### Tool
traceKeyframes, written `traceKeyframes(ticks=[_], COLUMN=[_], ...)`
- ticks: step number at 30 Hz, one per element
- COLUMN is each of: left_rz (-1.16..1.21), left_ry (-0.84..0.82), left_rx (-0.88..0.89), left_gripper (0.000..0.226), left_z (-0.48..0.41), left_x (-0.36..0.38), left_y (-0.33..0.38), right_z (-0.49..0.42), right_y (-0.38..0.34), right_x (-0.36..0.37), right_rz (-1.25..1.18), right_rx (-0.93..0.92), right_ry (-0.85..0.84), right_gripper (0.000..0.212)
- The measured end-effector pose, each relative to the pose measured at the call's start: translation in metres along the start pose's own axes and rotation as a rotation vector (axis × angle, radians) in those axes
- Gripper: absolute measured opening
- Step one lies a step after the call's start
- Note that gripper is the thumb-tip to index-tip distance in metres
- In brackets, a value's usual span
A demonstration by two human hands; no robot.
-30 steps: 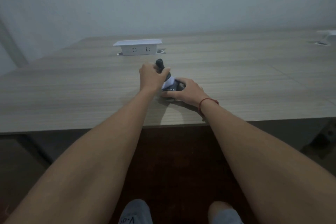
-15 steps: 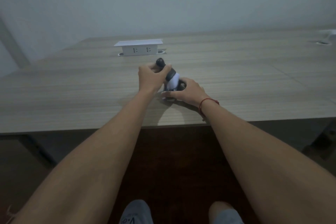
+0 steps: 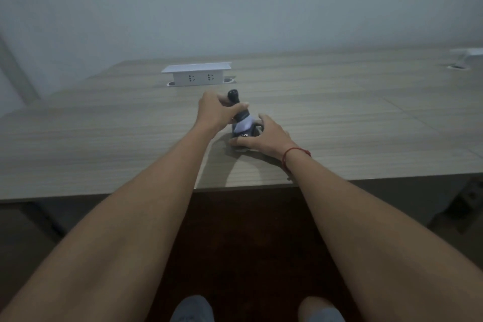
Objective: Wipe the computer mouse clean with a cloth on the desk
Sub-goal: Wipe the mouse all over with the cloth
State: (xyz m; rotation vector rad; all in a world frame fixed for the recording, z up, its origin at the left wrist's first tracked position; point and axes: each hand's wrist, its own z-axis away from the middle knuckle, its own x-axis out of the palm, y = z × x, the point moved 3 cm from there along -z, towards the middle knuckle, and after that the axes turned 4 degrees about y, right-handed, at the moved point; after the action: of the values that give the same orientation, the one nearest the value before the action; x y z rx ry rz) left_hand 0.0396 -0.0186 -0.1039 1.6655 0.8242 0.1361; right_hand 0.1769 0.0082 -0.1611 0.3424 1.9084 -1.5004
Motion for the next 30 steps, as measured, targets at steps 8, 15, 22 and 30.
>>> traceKeyframes(ticks=[8,15,22,30], left_rz=[0.105,-0.214,-0.117,0.266], left_ry=[-0.064,0.264,0.234,0.154], left_rx=[0.036,0.149,0.072,-0.144], left_gripper=[0.025,0.022,0.023,0.016], left_z=[0.004,0.004,0.018,0.025], left_x=[-0.007,-0.022,-0.021,-0.032], left_y=[0.007,-0.015,-0.038,-0.035], right_z=[-0.005,-0.002,-0.012,-0.009], right_y=[0.002,0.000,0.001,-0.007], right_x=[0.001,0.000,-0.009,-0.006], right_rz=[0.004,0.000,-0.104,-0.059], right_rx=[-0.028,-0.045,-0.069,-0.107], right_ry=[0.013,-0.009,-0.079,-0.045], right_gripper=[0.119,0.119,0.058,0.050])
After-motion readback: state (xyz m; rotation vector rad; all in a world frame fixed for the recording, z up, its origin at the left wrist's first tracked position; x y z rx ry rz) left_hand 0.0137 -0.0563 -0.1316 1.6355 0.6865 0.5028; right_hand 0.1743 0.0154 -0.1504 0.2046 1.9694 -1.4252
